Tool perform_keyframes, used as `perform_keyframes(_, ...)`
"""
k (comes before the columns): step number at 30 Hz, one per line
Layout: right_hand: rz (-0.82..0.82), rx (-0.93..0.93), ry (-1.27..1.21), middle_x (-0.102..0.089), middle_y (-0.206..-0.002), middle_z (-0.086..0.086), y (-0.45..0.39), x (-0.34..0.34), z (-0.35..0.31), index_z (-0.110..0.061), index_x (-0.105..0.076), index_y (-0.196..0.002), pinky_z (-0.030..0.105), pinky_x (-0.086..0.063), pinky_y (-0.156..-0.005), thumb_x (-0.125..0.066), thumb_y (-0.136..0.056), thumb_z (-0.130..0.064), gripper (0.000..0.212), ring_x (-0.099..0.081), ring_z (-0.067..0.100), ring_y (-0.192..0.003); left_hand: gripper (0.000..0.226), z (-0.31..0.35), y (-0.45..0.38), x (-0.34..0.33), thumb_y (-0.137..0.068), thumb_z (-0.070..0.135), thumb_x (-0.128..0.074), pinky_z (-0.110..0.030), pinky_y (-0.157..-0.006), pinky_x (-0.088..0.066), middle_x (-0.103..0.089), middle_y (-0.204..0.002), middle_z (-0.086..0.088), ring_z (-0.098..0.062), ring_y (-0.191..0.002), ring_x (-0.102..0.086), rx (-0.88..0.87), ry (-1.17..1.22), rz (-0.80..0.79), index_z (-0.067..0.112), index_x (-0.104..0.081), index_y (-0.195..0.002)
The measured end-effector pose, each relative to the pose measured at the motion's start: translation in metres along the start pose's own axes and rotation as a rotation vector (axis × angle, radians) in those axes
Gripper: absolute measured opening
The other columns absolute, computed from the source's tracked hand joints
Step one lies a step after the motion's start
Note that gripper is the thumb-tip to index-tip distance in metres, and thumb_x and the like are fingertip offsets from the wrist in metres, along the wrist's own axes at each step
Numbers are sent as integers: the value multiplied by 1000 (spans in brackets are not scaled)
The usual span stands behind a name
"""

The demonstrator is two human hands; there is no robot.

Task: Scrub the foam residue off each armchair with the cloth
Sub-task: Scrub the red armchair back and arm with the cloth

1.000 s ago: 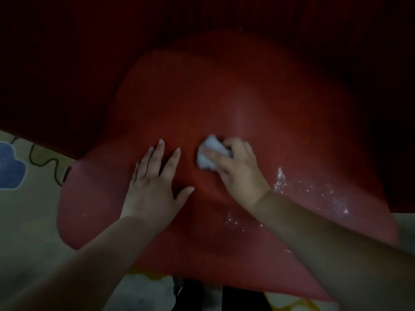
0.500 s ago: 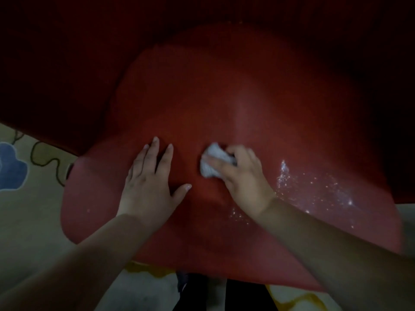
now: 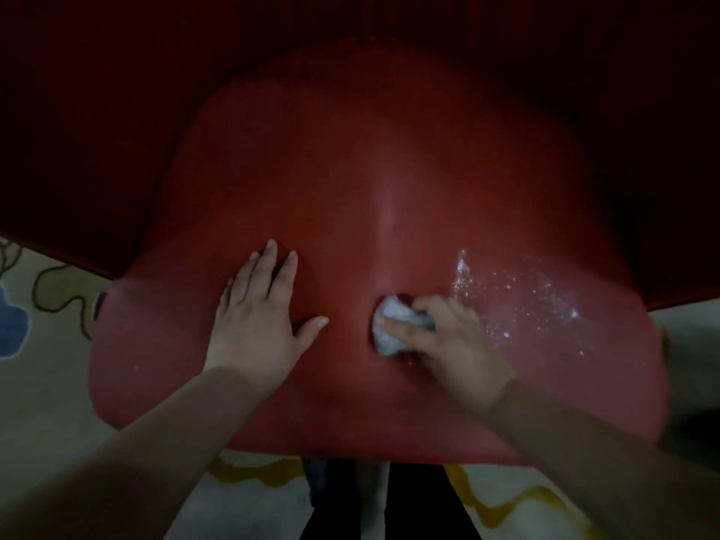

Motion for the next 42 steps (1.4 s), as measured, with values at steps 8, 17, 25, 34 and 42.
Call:
perform_keyframes(8, 193, -327, -77, -54, -107, 14, -33, -3, 15, -28, -60, -129, 46, -45, -79, -62, -86, -7, 48, -49, 33, -92, 90, -1, 1, -2, -81, 65, -51, -44, -117, -12, -2, -161, 2, -18, -147, -3, 1, 24, 13, 26, -14, -153)
perform_keyframes(17, 265, -346, 12, -54, -108, 16, -12, 11, 40, -27, -64, -123, 43, -43, -79, -65, -85, -8, 42, -49, 35, -92, 90, -1, 0, -3, -82, 65, -49, -44, -119, -10, 2, -161, 3, -17, -148, 2, -5, 45, -10, 27, -10, -153)
perform_keyframes(25, 116, 27, -42, -43, -115, 3, 46, -29, -44, -37, -46, -135, 33, -31, -82, -54, -90, -21, 49, -45, 24, -101, 82, 3, 8, -3, -86, 57, -50, -47, -118, -14, -2, -161, 1, -20, -148, 0, 22, 65, 3, 25, -16, -153)
perform_keyframes(34, 266, -151, 38, -48, -115, 9, 35, -4, 0, -33, -59, -127, 36, -38, -78, -64, -85, -14, 46, -43, 29, -99, 77, 19, 12, -8, -91, 50, -48, -47, -119, -9, -2, -161, -3, -23, -147, 0, 107, 76, 48, 16, -16, -152)
perform_keyframes(42, 236, -272, 123, -56, -107, 3, 71, 31, 79, -35, -63, -120, 46, -46, -78, -64, -87, -21, 36, -46, 25, -93, 73, 51, 3, -12, -93, 46, -48, -50, -117, -10, -5, -161, -4, -25, -147, -2, 38, 27, 60, 16, -18, -152)
Point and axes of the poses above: each hand's wrist, its own y-axis away from the middle knuckle, its own x-axis out of the back of the hand, z = x × y, the point moved 10 cm from there along -y, towards the middle knuckle
